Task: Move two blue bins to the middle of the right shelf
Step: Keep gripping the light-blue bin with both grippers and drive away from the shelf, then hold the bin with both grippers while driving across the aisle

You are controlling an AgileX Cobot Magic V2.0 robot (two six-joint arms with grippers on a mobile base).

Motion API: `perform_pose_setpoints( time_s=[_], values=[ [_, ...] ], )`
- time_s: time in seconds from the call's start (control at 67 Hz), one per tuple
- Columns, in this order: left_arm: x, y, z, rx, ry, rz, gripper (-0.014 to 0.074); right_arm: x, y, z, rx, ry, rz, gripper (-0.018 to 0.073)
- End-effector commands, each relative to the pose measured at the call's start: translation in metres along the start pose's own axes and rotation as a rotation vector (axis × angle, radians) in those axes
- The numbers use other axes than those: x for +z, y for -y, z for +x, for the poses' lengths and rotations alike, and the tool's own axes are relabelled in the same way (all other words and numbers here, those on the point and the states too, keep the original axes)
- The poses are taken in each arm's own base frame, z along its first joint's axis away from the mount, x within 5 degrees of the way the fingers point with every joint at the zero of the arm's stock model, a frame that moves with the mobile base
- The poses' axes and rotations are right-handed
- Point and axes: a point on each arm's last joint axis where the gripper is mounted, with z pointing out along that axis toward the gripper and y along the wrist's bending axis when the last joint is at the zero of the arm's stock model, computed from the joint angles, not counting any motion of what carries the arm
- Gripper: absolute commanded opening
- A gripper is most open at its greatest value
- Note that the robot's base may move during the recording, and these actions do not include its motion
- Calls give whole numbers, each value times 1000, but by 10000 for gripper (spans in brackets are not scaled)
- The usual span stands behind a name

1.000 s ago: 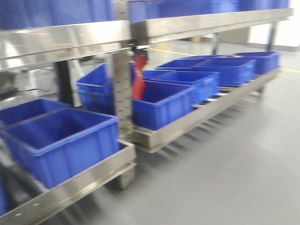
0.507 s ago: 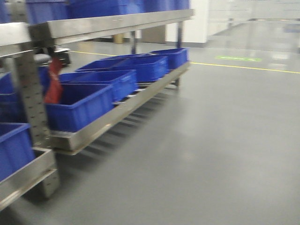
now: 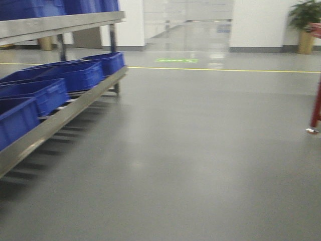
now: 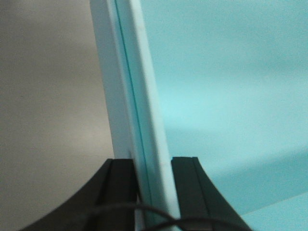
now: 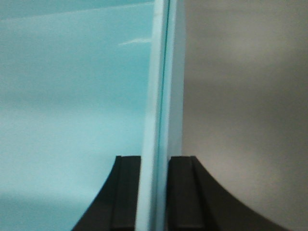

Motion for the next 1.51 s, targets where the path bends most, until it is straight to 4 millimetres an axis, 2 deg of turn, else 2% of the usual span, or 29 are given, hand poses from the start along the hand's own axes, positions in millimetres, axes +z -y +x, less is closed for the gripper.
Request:
perform_pose_setpoints(
  time_s=[0.0,1.492],
  values=[
    [-16,28,-6,-30,78,208,-111,-15,-18,-14,45,141,-135,-162],
    [-16,28,-6,-30,78,208,-111,-15,-18,-14,45,141,-135,-162]
  ],
)
